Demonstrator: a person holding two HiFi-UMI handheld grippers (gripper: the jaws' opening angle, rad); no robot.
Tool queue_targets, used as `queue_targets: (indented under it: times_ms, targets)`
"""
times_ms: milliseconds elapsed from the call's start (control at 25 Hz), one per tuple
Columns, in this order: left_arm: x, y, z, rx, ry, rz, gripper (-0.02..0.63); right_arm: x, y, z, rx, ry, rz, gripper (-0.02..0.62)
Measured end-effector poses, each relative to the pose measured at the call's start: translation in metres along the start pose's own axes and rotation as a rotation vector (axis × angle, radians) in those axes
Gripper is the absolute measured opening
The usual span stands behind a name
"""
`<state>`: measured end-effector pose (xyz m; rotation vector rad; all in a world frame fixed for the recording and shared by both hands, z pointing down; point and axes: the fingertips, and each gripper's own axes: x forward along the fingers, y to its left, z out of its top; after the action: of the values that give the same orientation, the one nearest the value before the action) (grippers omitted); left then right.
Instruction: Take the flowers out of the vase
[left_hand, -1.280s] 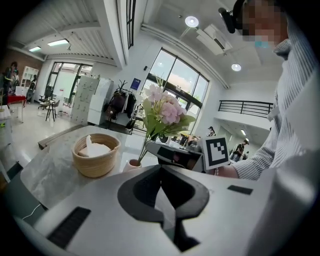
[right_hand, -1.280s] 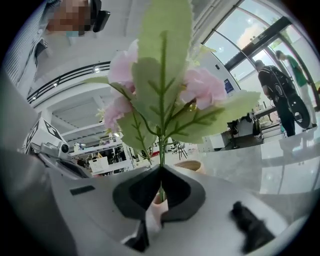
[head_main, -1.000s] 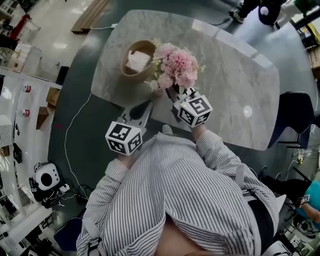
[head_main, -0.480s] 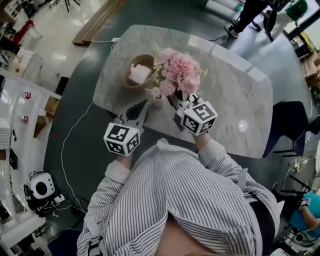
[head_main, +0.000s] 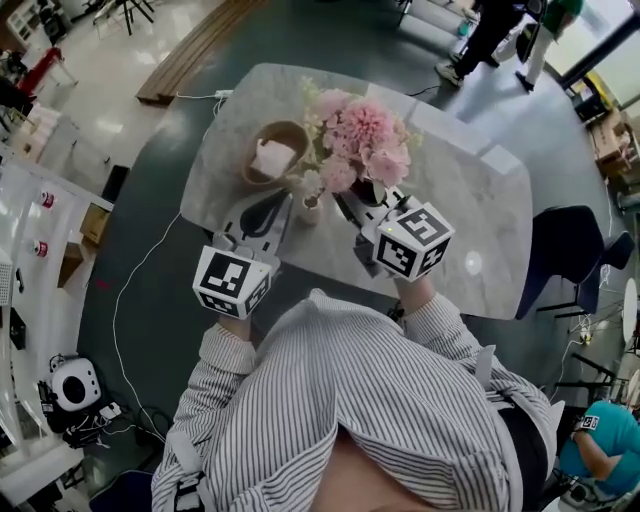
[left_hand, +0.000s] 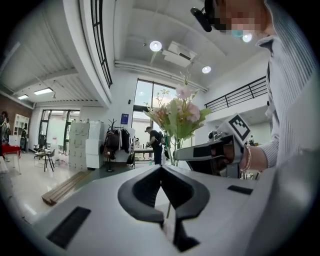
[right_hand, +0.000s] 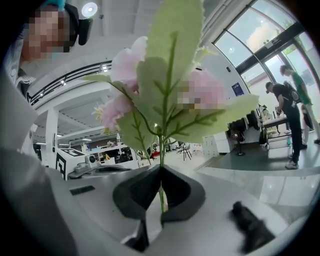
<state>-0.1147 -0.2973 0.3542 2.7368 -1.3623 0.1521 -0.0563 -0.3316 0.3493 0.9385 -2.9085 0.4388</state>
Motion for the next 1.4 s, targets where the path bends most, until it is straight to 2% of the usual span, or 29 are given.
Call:
queue_targets:
  times_ms: [200, 560, 680, 880, 1160, 1400]
  targets:
    - [-0.001, -0.004, 0.024, 0.003, -0.066, -0.024, 0.012, -0.007, 0.006, 0.01, -0.003, 0.033, 0.007, 0.02]
    - [0.0, -0.019, 0.018, -0.056, -0.068, -0.057, 0.012, -0.021, 0.011, -0.01, 0.042, 0.139, 0.012, 0.02]
    - [0.0, -0.025, 0.018, -0.085, -0.074, -0.068, 0.011, -0.027, 0.015, -0.009, 0.056, 0.134, 0.025, 0.02]
    - [-0.007, -0.027, 0.009, -0.193, -0.082, -0.079, 0.012, -0.036, 0.022, -0.01, 0.094, 0.093, 0.039, 0.02]
    - [-0.01, -0.02, -0.005, -0.207, -0.066, -0.046, 0.011, -0.033, 0.027, -0.014, 0.054, 0.062, 0.063, 0.02]
    - [-0.01, -0.021, -0.006, -0.218, -0.063, -0.054, 0.012, -0.032, 0.032, -0.014, 0.049, 0.064, 0.072, 0.02]
